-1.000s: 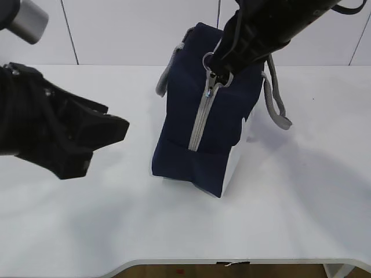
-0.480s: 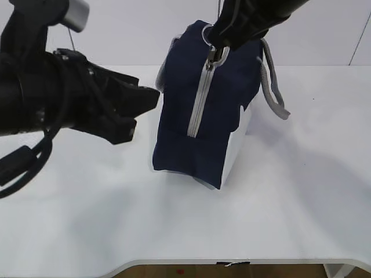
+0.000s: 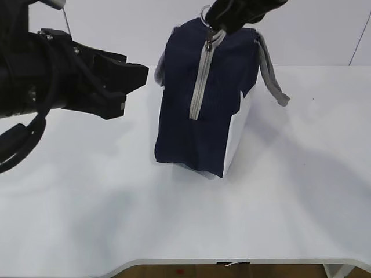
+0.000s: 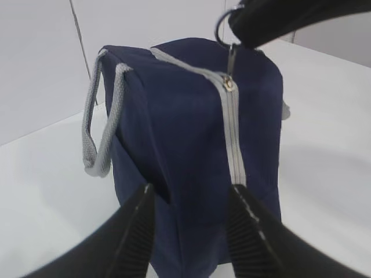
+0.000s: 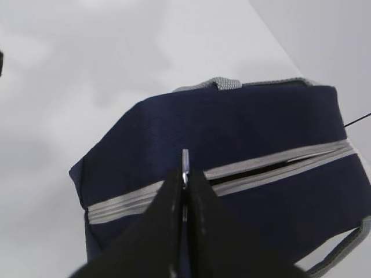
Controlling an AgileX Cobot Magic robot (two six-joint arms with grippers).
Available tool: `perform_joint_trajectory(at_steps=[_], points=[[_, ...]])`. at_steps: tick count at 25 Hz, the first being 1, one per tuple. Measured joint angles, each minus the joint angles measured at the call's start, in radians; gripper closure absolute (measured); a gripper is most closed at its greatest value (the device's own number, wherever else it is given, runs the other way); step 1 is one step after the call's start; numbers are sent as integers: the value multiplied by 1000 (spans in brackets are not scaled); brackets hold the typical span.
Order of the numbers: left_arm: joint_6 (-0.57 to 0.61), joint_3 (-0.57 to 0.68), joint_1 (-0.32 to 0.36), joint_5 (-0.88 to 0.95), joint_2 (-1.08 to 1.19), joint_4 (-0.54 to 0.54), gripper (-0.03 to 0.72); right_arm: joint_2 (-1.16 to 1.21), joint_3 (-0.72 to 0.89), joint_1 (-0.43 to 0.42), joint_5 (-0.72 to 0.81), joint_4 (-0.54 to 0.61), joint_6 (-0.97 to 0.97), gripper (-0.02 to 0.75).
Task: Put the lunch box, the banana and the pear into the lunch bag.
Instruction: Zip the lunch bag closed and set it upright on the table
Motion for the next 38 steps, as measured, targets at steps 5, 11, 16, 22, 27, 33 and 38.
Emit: perform_joint_trajectory(at_steps=[5,11,16,22,27,33,38], points=[[0,0,0,-18,0,0,367,2,-47,-2,-10,-16,0,731],[0,0,0,-22,0,0,367,2,-59,-2,-36,-25,-2,731],[0,0,0,-35,0,0,367,2,-61,-2,2,-19,-2,731],[0,0,0,-82,16,-2,332,2,-61,-2,89,2,0,731],[0,0,0,-124,64,-28,286,2,-63,-2,117,28,0,731],[-9,0,0,-196,116,-47,281,2,-63,-2,133,32,0,731],[-40,0,0,-235,156,-48,279,2,-63,-2,140,32,0,731]])
